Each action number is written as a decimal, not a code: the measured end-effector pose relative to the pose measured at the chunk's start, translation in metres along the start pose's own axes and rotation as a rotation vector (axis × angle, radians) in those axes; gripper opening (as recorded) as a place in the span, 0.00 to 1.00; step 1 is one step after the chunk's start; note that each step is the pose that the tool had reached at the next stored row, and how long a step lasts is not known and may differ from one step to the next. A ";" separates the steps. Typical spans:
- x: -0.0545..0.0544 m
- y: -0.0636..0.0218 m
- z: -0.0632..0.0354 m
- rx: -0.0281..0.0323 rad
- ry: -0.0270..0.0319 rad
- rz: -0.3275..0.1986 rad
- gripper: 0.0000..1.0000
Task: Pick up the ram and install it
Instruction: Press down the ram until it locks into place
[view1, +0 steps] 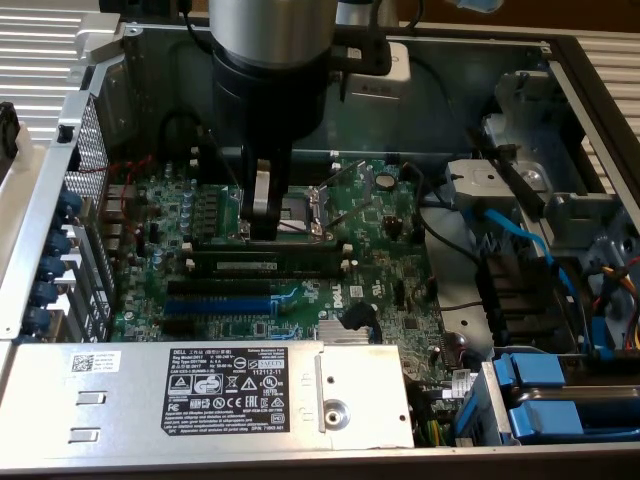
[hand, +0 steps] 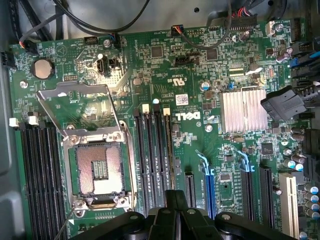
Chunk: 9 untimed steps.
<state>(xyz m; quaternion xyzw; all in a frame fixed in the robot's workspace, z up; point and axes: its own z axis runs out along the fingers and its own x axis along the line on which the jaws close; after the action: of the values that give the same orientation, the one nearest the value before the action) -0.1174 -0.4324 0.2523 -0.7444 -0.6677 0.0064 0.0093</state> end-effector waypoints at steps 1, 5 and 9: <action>0.000 0.0000 0.0000 0.0000 0.0000 0.000 0.10; 0.000 0.0000 0.0000 0.0000 0.0000 0.000 0.10; 0.000 0.0000 0.0000 -0.0001 0.0004 0.017 0.10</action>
<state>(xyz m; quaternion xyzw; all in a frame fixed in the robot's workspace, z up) -0.1174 -0.4324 0.2523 -0.7499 -0.6614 0.0063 0.0093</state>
